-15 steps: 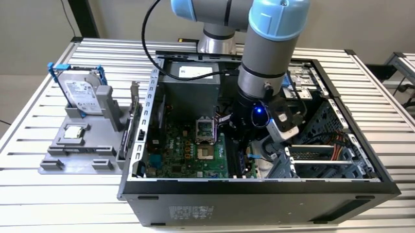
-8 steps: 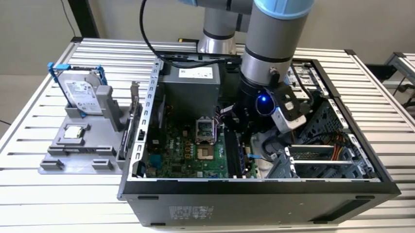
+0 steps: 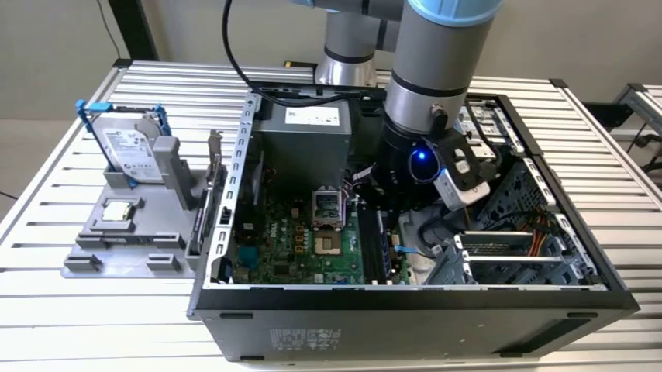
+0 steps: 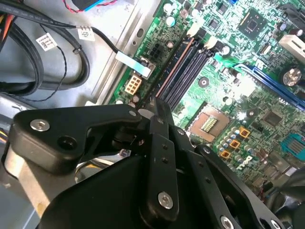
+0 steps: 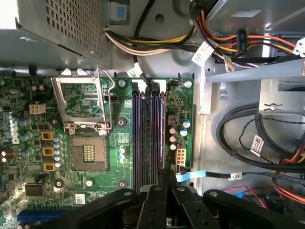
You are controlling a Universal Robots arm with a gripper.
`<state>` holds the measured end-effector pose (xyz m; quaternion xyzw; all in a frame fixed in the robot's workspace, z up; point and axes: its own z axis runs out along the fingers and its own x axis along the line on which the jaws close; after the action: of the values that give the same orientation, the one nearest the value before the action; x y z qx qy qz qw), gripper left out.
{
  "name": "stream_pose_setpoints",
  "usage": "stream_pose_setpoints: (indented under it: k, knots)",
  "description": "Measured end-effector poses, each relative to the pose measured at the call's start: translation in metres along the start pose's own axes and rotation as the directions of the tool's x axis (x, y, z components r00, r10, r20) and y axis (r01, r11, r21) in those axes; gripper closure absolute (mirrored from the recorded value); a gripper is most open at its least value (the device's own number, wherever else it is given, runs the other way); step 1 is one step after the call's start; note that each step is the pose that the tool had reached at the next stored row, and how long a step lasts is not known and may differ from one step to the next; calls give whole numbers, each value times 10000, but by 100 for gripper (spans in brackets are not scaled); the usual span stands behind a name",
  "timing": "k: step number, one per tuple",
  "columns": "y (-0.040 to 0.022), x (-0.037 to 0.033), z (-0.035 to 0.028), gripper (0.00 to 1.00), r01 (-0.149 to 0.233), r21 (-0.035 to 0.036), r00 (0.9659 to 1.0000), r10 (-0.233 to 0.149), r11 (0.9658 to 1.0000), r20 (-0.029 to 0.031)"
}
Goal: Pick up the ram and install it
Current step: 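Insert the ram into the slot, then press down the ram until it locks into place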
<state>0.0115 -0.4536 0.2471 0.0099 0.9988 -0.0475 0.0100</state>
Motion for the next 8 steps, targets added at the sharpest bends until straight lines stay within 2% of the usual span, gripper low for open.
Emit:
stream_pose_setpoints:
  k: [8]
  knots:
    - [0, 0, 0, 100, 0, 23, 10000, 0, 10000, 0]
